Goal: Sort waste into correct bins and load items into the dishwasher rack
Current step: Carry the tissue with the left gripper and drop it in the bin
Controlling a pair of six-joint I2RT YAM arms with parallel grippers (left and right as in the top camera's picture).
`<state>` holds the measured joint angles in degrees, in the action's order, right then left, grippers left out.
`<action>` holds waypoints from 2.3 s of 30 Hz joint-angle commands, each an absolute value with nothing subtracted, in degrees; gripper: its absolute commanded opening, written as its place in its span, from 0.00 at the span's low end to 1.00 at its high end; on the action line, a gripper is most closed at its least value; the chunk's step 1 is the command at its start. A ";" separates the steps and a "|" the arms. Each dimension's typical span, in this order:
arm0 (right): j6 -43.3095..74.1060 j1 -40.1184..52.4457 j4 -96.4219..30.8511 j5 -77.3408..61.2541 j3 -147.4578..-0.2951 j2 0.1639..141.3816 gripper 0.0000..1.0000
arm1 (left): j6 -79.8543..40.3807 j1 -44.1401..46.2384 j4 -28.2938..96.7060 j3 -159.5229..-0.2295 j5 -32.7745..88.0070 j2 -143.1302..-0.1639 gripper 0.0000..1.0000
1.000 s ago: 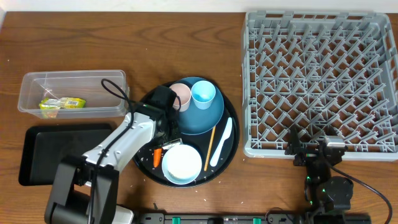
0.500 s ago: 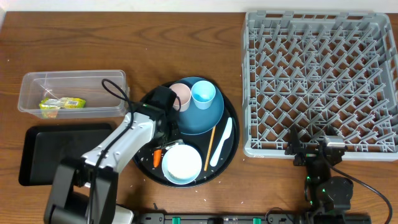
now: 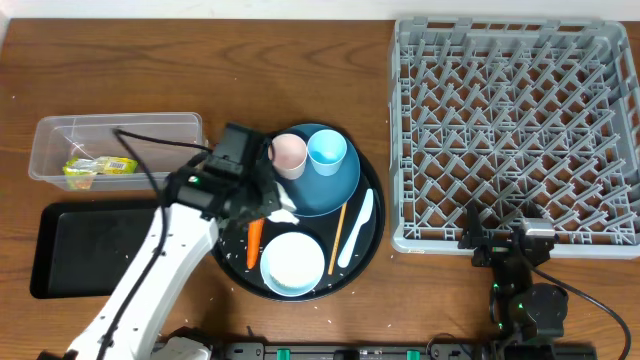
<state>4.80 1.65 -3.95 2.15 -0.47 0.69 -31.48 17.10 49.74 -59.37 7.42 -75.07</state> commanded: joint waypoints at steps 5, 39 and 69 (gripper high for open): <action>5.08 1.41 -4.01 2.55 -0.30 0.32 0.99 | -29.58 0.64 46.48 -64.64 1.72 -74.13 0.06; 5.08 1.41 -4.03 2.55 -0.30 0.32 0.99 | -30.65 -19.59 27.99 -65.19 -0.51 -86.39 0.79; 5.08 1.41 -4.03 2.55 -0.30 0.32 0.99 | -22.94 -0.93 62.50 -59.07 2.76 -70.39 0.75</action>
